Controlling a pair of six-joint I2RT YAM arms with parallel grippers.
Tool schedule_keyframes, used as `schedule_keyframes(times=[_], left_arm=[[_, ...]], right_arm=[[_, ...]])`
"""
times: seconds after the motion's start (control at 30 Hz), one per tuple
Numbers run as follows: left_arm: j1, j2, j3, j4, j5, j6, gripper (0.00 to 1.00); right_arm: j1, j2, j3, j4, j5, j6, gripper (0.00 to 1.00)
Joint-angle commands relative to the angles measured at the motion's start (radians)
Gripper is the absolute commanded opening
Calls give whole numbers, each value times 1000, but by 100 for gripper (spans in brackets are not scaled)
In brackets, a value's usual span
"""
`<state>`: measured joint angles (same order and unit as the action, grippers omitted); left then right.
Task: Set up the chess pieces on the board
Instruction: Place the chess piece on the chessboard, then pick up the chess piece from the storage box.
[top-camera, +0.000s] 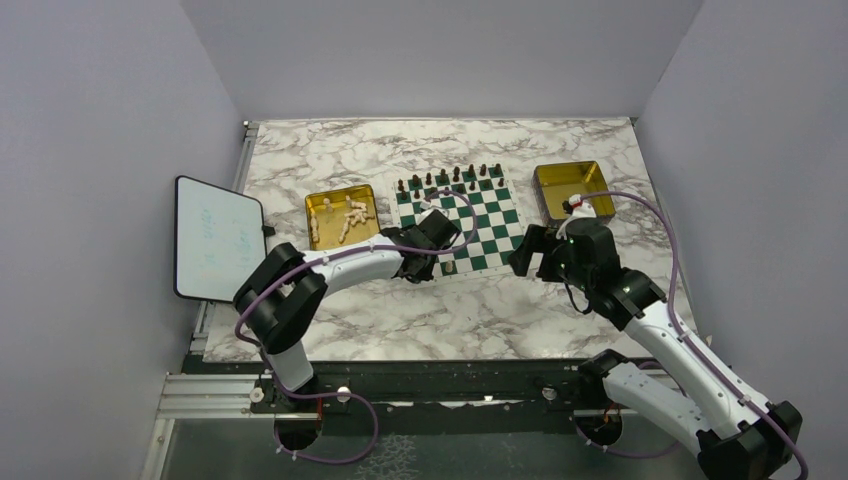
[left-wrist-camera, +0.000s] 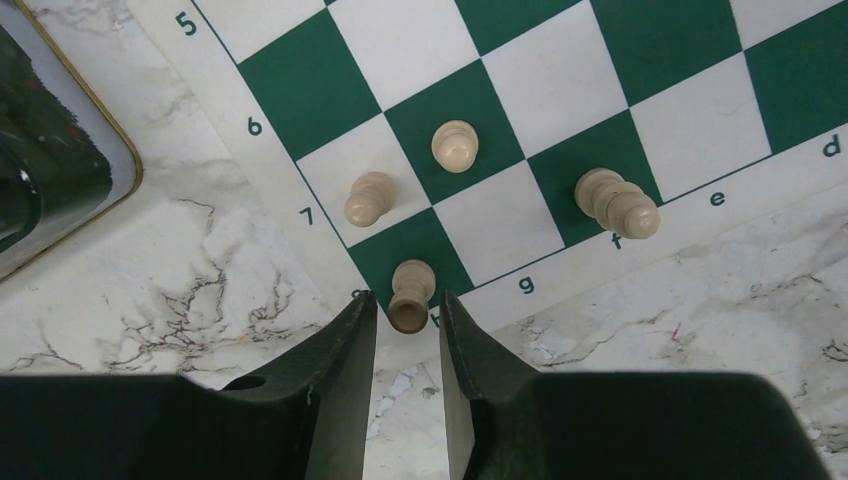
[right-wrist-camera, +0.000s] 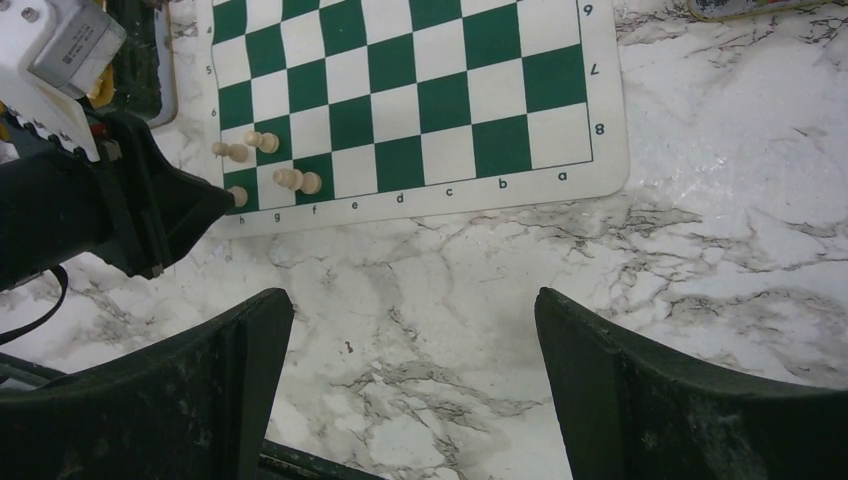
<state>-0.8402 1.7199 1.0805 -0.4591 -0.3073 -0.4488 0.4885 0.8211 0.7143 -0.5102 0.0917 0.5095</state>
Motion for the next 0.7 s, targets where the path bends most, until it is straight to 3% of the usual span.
schedule_keyframes(times=[0.0,0.43,0.67], left_arm=[[-4,-83,31,-25,-6,-6,31],[47,-219,131,-105,-21,22,34],[238,-236,194,-125,58,76,29]], right_arm=[[-7,-21,-15,17,11,12,96],[-7,1,-20,49,-52,6,96],[-6,9,-18,75,-70,10,96]])
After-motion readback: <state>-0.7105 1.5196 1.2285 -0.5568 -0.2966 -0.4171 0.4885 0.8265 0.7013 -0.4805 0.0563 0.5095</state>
